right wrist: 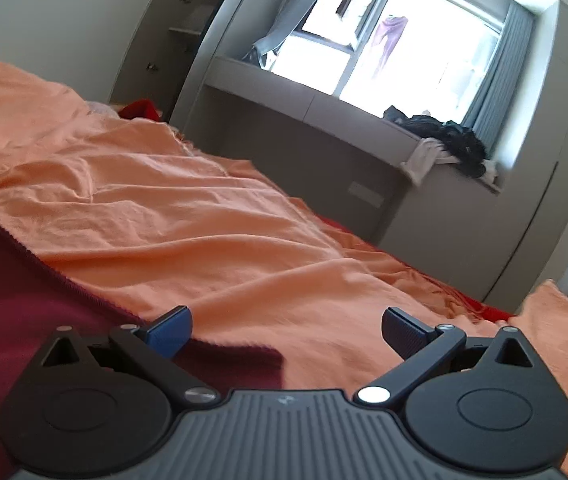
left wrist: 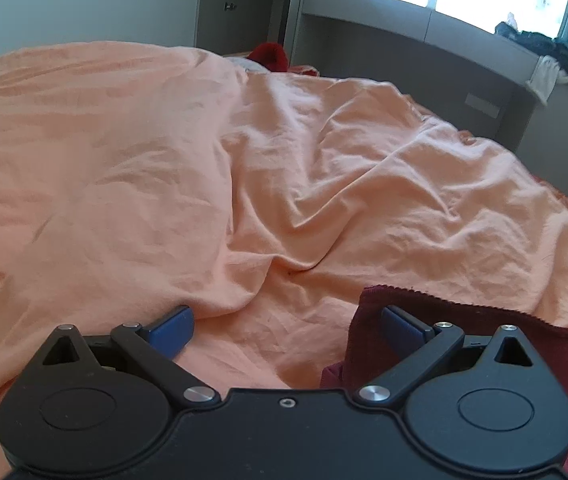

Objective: Fold small clothes

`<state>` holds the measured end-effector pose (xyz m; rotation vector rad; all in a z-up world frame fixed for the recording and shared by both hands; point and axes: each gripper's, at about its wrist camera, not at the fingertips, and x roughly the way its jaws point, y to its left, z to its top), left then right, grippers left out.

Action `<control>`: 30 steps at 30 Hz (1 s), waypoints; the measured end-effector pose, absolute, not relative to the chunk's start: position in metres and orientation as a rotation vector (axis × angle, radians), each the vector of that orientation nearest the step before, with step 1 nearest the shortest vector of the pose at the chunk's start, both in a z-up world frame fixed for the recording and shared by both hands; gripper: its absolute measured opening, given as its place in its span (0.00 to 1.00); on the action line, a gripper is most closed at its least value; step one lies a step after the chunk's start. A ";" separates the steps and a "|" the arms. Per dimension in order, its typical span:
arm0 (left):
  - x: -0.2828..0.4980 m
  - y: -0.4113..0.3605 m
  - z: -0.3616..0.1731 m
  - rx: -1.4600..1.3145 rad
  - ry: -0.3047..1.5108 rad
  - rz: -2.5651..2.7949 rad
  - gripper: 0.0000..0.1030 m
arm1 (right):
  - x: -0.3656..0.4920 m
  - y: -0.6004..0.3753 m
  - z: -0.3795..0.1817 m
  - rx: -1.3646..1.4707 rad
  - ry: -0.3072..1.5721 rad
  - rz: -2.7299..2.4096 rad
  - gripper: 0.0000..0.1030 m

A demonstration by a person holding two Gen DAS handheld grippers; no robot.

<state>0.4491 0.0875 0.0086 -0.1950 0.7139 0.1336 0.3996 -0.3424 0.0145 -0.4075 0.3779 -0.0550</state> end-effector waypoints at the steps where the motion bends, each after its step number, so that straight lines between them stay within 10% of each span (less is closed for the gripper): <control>1: 0.443 0.087 0.011 -0.199 0.704 0.128 0.98 | 0.388 -0.346 0.015 -0.416 0.378 -0.053 1.00; 30: 0.242 0.082 0.023 -0.095 0.347 0.104 0.99 | 0.226 -0.356 0.008 -0.098 0.387 -0.023 1.00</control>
